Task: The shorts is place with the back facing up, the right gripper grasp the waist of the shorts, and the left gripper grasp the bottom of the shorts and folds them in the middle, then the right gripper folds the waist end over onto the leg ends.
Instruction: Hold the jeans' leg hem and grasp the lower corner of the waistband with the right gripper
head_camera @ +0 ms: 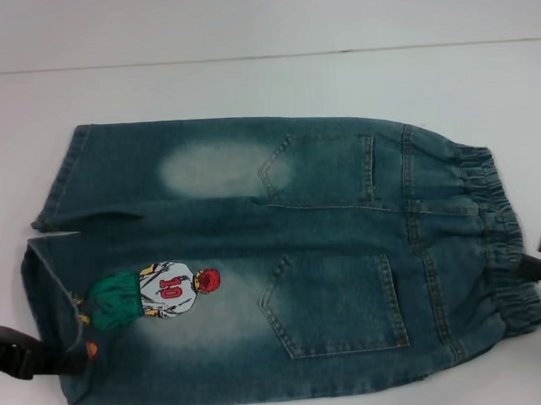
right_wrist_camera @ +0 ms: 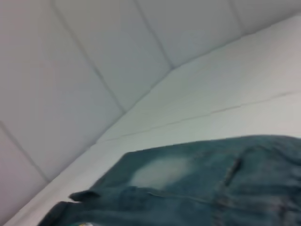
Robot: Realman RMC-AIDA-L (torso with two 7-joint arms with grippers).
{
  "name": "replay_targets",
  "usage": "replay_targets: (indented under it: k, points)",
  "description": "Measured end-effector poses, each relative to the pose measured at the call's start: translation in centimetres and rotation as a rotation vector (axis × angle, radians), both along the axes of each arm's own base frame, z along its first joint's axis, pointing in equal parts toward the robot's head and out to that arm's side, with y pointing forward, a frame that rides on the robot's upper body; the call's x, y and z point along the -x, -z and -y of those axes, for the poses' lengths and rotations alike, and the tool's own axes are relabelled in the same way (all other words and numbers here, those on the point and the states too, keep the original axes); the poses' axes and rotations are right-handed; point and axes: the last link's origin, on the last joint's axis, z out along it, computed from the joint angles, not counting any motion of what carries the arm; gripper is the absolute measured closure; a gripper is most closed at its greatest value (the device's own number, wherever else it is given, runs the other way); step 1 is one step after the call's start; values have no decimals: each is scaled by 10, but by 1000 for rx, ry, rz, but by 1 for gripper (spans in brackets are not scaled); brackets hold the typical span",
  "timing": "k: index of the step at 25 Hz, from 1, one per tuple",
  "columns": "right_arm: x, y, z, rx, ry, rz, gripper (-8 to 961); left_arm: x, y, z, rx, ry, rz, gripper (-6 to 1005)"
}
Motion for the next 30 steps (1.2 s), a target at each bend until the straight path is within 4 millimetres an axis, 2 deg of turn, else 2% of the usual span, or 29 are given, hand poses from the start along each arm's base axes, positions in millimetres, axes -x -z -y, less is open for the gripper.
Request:
replay_targets:
  k: [6, 13, 19, 30]
  points:
    - [-18, 3, 13, 47, 144, -1, 8, -3, 1, -3, 8, -2, 3, 997]
    - [-18, 13, 9, 157, 197, -3, 8, -5, 2, -4, 13, -7, 4, 996]
    - [-14, 18, 5, 181, 194, -12, 8, -5, 1, -3, 15, -10, 9, 997]
    - [-16, 23, 12, 199, 214, -22, 8, -5, 1, -4, 11, -6, 8, 997]
